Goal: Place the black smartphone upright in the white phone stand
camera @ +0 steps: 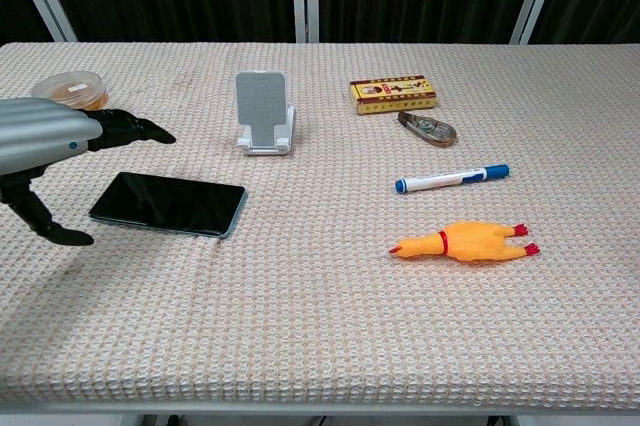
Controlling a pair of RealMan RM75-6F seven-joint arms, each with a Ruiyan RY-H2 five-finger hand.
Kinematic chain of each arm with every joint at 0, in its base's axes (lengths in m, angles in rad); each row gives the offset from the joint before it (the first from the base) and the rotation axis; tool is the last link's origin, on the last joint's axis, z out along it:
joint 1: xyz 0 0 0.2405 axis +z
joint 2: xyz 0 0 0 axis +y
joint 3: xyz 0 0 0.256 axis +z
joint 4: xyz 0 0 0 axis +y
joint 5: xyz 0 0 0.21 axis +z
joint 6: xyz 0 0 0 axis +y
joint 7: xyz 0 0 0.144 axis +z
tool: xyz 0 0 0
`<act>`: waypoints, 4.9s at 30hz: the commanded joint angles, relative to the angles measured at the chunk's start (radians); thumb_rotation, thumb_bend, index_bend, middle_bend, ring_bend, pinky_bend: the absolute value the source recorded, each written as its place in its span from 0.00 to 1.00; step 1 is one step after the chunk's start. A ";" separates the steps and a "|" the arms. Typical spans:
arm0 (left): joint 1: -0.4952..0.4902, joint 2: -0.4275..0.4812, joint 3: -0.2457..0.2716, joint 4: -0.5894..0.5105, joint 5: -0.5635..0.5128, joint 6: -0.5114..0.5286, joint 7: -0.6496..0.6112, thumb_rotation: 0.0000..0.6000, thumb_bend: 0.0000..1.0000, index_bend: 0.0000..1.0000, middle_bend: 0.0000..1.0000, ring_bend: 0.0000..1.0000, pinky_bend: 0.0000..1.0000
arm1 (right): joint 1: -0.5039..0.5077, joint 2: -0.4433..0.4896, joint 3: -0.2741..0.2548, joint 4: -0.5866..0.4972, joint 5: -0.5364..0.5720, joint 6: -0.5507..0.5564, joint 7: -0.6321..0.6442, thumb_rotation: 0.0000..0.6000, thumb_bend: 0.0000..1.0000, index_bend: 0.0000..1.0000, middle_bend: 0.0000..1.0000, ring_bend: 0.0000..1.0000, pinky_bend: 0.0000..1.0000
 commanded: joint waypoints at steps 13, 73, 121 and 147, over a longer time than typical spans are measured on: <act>-0.038 -0.029 -0.028 0.059 -0.142 -0.079 0.062 1.00 0.16 0.02 0.08 0.02 0.16 | 0.014 -0.004 0.005 0.003 0.006 -0.019 -0.008 1.00 0.35 0.00 0.00 0.00 0.00; -0.125 -0.108 0.004 0.128 -0.218 -0.034 0.021 1.00 0.33 0.69 0.29 0.06 0.18 | 0.029 -0.013 -0.001 0.002 0.037 -0.067 -0.045 1.00 0.36 0.00 0.00 0.00 0.00; -0.241 0.250 -0.115 0.017 0.384 0.094 0.580 1.00 0.39 0.72 0.69 0.57 0.58 | 0.021 -0.036 0.002 0.042 0.021 -0.032 -0.006 1.00 0.36 0.00 0.00 0.00 0.00; -0.621 0.161 -0.101 0.207 0.677 -0.235 0.504 1.00 0.41 0.74 0.67 0.57 0.53 | 0.008 -0.048 -0.009 0.085 0.013 -0.021 0.014 1.00 0.36 0.00 0.00 0.00 0.00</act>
